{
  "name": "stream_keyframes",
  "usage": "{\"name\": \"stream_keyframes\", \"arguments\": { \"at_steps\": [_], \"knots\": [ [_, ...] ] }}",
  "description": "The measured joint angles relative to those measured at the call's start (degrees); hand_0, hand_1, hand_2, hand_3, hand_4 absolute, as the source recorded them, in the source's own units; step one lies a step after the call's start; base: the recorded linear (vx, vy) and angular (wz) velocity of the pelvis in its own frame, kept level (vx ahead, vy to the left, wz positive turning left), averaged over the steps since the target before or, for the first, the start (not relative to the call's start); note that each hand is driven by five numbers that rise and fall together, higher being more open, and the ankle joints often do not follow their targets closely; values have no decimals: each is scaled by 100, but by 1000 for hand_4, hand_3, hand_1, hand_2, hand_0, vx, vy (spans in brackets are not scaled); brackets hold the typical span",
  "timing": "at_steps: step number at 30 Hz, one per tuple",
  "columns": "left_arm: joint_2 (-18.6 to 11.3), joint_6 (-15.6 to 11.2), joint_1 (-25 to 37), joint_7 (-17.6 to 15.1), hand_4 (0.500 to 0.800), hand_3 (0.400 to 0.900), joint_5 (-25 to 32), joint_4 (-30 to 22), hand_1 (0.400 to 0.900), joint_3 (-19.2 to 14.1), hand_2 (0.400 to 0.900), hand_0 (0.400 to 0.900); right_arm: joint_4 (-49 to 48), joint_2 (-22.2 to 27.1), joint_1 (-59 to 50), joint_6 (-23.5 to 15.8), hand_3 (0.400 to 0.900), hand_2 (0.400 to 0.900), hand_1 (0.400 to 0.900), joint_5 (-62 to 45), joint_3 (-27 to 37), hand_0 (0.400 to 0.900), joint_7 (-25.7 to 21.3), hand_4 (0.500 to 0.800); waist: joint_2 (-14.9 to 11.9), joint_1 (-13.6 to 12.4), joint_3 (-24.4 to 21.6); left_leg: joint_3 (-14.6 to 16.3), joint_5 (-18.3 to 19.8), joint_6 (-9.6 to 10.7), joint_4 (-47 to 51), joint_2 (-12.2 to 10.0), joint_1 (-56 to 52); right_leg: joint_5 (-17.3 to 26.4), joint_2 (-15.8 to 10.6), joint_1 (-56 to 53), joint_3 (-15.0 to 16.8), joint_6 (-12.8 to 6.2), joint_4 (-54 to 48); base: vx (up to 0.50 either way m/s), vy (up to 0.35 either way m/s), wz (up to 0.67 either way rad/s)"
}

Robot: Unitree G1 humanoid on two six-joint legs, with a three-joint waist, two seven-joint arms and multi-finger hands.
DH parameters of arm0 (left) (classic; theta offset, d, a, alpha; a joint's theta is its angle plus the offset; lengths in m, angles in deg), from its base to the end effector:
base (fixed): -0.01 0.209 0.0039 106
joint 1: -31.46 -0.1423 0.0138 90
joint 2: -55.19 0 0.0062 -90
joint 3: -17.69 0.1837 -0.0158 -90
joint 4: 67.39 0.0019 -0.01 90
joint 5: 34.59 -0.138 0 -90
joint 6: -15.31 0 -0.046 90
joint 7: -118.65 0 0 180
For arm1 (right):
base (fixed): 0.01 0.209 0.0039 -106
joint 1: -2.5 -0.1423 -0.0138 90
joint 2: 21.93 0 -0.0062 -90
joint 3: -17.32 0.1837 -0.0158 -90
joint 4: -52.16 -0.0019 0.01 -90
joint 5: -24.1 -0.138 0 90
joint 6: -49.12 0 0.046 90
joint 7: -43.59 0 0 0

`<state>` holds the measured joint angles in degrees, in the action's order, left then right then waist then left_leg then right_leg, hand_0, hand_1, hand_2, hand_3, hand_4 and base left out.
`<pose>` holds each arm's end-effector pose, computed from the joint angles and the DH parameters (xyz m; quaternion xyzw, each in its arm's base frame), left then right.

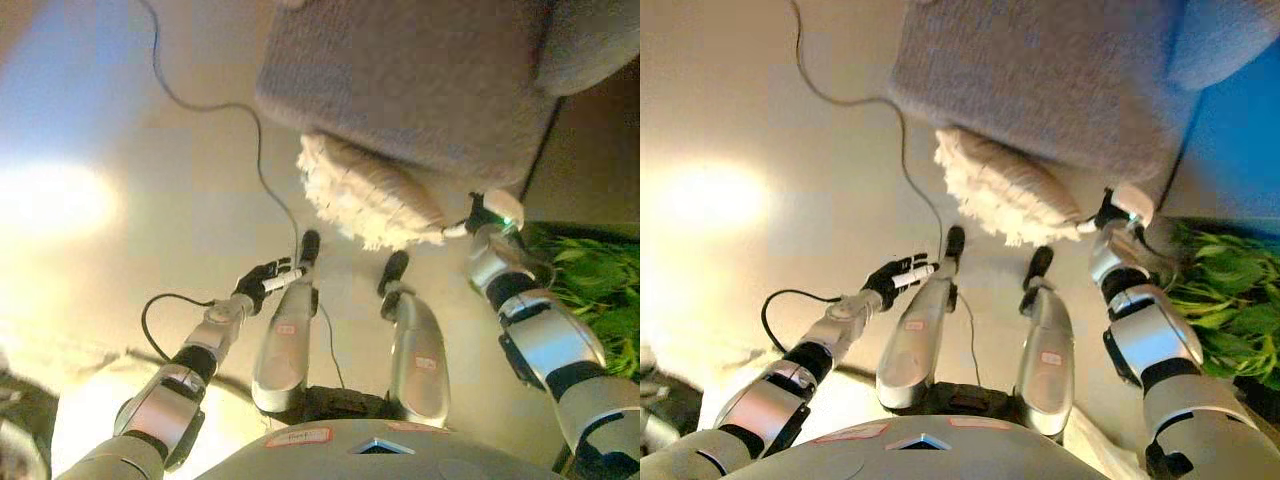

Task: Pick up the pillow and put it on the sofa.

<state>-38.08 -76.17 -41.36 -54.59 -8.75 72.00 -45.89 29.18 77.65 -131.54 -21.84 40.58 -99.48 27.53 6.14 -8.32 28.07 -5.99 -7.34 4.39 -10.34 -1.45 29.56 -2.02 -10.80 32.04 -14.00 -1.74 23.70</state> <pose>0.2171 0.1893 -0.0441 0.0489 0.3120 -0.1221 0.9409 0.3057 -0.2402 0.0432 -0.5392 0.2755 -0.1285 0.7854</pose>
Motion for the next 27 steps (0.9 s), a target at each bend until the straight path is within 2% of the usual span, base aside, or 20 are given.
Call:
{"name": "stream_keyframes", "arguments": {
  "at_steps": [4, 8, 12, 15, 23, 27],
  "knots": [
    [-190, -7, 7, -2, 800, 900, 313, -464, 900, 169, 900, 900, 76, 17, -265, 89, 900, 900, 900, -152, -1, 900, 87, 800, 57, -105, 93, 5, -82, -34, -113, 113, 369, -99, -175, 422, -21, -9, 329, -70, 60, 7],
    [-336, -178, 1, -31, 800, 900, 826, -976, 900, 329, 900, 900, 220, 45, -514, 97, 900, 900, 900, -295, -41, 900, 184, 800, 92, -192, 105, 9, -63, -101, -319, 299, 738, -214, -395, 841, 52, -38, 656, -34, 97, 7],
    [-341, -322, 1, -72, 800, 900, 1022, -1232, 900, 352, 900, 900, 246, 163, -809, 201, 900, 900, 900, -412, -111, 900, 193, 800, 154, -212, 127, 58, -33, -140, -605, 405, 1106, -227, -513, 1201, 144, -57, 919, -21, 108, 3],
    [-353, -367, -27, -111, 800, 900, 1060, -1435, 900, 398, 900, 900, 283, 274, -887, 207, 900, 900, 900, -515, -113, 900, 217, 800, 208, -294, 128, 80, 20, -148, -759, 440, 1241, -233, -562, 1333, 183, -61, 1039, -22, 81, 5],
    [-385, -636, -264, -140, 800, 900, 1283, -1750, 900, 471, 900, 900, 343, 371, -1117, 198, 900, 900, 900, -673, -217, 900, 260, 800, 252, -300, 123, 214, 53, -191, -1145, 457, 1671, -249, -660, 1739, 275, -55, 1380, 18, 50, 4],
    [-467, -792, -382, -211, 800, 900, 1483, -2070, 900, 495, 900, 900, 396, 420, -1408, 275, 900, 900, 900, -724, -289, 900, 271, 800, 302, -322, 127, 222, 87, -189, -1463, 517, 2052, -289, -726, 2115, 372, -35, 1690, -19, 41, 7]
  ]
}}
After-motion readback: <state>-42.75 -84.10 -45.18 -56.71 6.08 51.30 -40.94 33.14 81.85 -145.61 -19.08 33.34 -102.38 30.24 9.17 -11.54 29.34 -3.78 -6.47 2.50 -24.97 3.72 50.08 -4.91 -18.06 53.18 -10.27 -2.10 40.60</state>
